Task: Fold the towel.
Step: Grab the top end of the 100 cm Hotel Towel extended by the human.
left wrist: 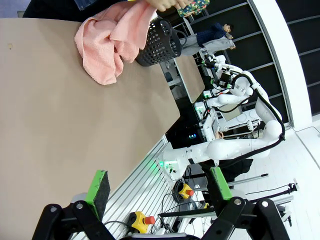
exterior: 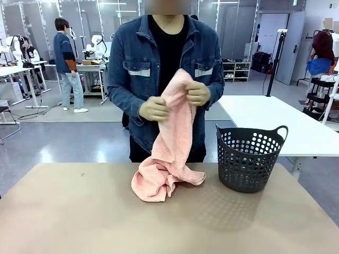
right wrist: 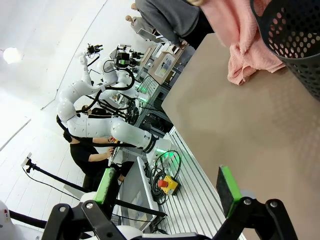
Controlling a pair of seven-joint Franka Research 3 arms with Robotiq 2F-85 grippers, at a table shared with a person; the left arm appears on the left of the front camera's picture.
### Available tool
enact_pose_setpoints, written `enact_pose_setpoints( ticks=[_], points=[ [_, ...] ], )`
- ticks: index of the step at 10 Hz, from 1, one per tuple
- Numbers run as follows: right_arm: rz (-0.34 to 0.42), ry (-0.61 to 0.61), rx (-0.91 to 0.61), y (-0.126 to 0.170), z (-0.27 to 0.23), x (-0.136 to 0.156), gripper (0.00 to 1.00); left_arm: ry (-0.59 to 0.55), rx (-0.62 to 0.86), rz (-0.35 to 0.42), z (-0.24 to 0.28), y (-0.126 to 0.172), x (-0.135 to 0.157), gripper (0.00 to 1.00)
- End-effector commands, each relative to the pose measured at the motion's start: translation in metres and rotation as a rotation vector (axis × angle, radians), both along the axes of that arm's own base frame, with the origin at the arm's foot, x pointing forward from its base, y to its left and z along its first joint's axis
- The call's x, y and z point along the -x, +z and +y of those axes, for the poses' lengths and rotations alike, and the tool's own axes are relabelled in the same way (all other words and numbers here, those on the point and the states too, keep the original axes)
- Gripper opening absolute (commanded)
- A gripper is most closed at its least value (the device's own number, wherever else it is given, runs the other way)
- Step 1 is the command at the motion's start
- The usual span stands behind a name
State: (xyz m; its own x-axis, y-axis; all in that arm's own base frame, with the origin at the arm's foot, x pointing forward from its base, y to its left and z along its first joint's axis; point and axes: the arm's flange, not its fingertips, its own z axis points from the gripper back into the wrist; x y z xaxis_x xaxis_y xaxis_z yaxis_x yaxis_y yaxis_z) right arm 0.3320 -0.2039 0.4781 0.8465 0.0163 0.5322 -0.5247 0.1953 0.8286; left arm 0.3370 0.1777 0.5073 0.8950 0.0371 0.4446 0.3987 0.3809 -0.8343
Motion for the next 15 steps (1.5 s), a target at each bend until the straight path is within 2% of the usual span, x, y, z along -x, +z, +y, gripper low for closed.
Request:
enact_pose_setpoints(
  ticks=[1,14,15],
  points=[
    [-0.02,0.005,-0.002,0.003,-0.001,0.001,1.0,-0.01,0.013,-0.014,0.0,0.002,0.001,1.0],
    [-0.02,0.005,-0.002,0.003,-0.001,0.001,1.0,0.0,0.0,0.0,0.0,0.0,0.0,1.0],
    [0.0,0.0,0.0,0.0,0.0,0.0,1.0,-0.04,-0.078,-0.068,-0.002,0.012,0.002,1.0]
  ],
)
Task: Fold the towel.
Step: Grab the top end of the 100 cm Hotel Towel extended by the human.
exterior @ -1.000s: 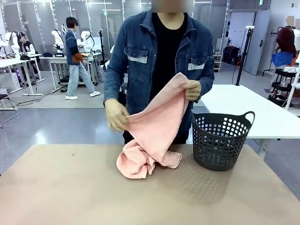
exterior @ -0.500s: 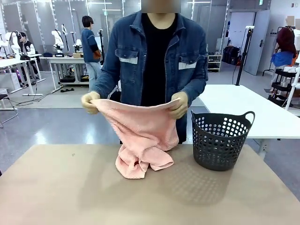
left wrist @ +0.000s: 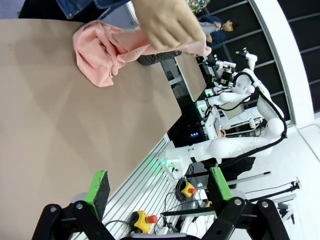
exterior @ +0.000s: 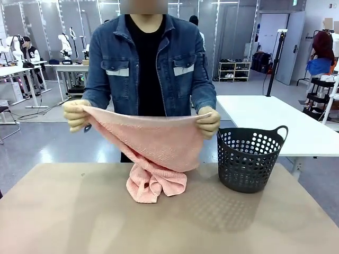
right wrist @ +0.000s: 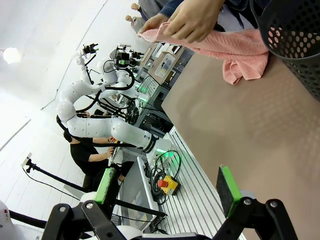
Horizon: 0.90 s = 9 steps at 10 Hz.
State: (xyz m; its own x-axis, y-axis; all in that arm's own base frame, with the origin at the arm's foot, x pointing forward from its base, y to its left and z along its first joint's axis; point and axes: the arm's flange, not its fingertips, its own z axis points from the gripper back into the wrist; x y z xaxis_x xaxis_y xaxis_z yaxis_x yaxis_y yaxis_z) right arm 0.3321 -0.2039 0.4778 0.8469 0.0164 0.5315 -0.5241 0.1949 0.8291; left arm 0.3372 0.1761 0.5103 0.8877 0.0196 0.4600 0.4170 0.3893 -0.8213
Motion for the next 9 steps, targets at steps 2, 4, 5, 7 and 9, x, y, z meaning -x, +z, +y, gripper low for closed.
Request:
enact_pose_setpoints(
  ticks=[2,4,5,7,9],
  points=[
    [-0.18,0.096,0.191,0.034,0.025,0.002,1.0,-0.039,-0.283,-0.168,-0.01,0.048,0.005,1.0],
    [-0.332,0.202,0.366,0.082,0.057,0.007,1.0,-0.072,-0.507,-0.304,-0.031,0.1,0.008,1.0],
    [-0.408,0.261,0.469,0.106,0.082,0.01,1.0,-0.093,-0.632,-0.397,-0.052,0.128,0.01,1.0],
    [-0.579,0.412,0.659,0.145,0.144,0.02,1.0,-0.156,-0.826,-0.614,-0.112,0.168,0.015,1.0],
    [-0.729,0.54,0.804,0.176,0.204,0.033,1.0,-0.201,-1.055,-0.807,-0.169,0.192,0.022,1.0]
  ],
)
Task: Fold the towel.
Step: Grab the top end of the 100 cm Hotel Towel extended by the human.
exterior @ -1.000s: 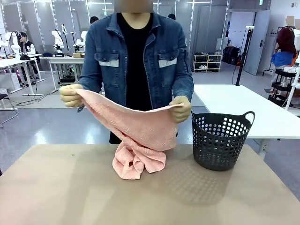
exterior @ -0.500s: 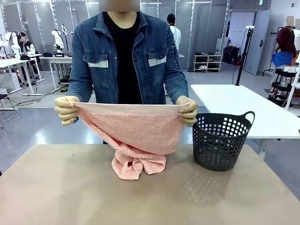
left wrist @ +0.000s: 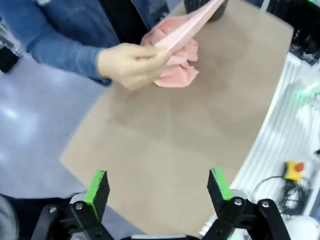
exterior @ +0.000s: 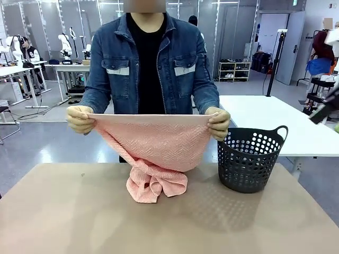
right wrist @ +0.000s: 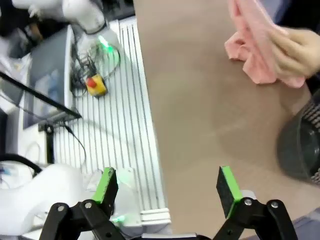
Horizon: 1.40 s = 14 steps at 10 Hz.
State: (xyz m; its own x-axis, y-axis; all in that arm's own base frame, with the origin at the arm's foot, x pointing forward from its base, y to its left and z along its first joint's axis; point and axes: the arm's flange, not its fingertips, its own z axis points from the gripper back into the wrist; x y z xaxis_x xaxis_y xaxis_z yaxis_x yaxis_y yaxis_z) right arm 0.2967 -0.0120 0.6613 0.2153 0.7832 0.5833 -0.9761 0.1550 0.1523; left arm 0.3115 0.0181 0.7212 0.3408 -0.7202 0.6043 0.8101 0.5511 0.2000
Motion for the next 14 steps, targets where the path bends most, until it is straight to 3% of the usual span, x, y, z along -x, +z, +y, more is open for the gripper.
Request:
enact_pose_setpoints(
  ticks=[1,4,10,11,14],
  points=[
    [-0.156,0.078,0.11,0.003,0.042,0.005,1.0,0.002,-0.171,-0.155,-0.038,-0.014,0.001,1.0],
    [-0.199,0.135,0.181,0.008,0.08,0.016,1.0,-0.046,-0.202,-0.187,-0.065,-0.017,0.008,1.0],
    [-0.208,0.178,0.156,0.017,0.084,0.017,1.0,-0.095,-0.192,-0.175,-0.072,-0.012,0.006,1.0],
    [-0.299,0.134,0.262,0.03,0.091,0.024,1.0,-0.143,-0.314,-0.234,-0.077,0.004,0.019,1.0],
    [-0.384,0.12,0.353,0.057,0.162,-0.01,1.0,-0.325,-0.526,-0.325,-0.136,0.028,0.003,1.0]
  ],
)
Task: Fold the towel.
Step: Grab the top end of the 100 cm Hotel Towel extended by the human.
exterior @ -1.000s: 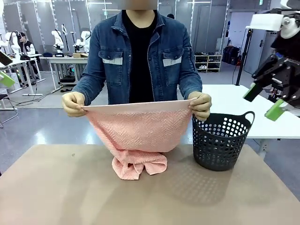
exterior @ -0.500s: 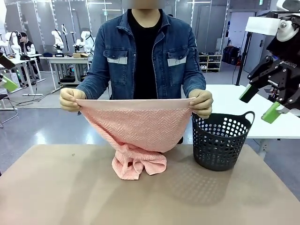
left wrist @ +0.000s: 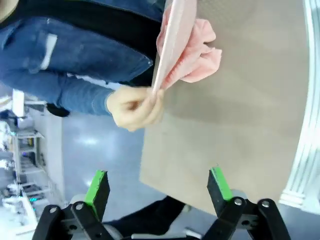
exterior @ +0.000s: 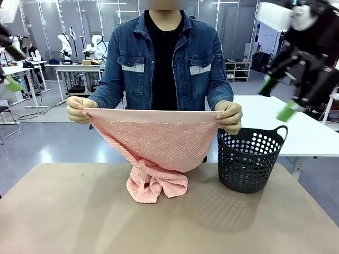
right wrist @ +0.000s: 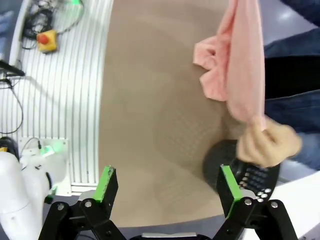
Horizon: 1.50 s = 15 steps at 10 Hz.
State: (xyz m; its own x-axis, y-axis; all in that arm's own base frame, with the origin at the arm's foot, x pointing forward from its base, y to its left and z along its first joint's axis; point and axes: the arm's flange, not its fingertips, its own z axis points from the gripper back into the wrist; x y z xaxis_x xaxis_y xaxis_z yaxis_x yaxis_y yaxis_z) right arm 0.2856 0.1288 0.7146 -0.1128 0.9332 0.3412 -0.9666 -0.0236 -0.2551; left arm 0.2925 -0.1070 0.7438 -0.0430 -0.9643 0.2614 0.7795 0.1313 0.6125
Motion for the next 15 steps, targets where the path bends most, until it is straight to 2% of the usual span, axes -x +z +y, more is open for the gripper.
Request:
enact_pose_setpoints(
  ticks=[1,4,6,10,12,15],
  points=[
    [-0.028,-0.072,0.061,0.005,0.038,-0.036,1.0,-0.073,-0.104,-0.025,-0.028,0.007,-0.025,1.0],
    [-0.124,-0.101,0.126,0.005,0.077,-0.069,1.0,-0.082,-0.22,-0.06,-0.079,0.005,-0.047,1.0],
    [-0.136,-0.106,0.147,-0.008,0.086,-0.092,1.0,-0.046,-0.271,-0.098,-0.104,-0.003,-0.064,1.0],
    [-0.134,-0.109,0.183,-0.037,0.096,-0.123,1.0,-0.045,-0.251,-0.087,-0.141,-0.031,-0.109,1.0],
    [-0.098,-0.118,0.18,-0.049,0.096,-0.139,1.0,-0.026,-0.298,-0.017,-0.151,-0.049,-0.123,1.0],
    [-0.061,-0.113,0.192,-0.062,0.103,-0.151,1.0,-0.018,-0.329,0.092,-0.151,-0.065,-0.127,1.0]
  ],
)
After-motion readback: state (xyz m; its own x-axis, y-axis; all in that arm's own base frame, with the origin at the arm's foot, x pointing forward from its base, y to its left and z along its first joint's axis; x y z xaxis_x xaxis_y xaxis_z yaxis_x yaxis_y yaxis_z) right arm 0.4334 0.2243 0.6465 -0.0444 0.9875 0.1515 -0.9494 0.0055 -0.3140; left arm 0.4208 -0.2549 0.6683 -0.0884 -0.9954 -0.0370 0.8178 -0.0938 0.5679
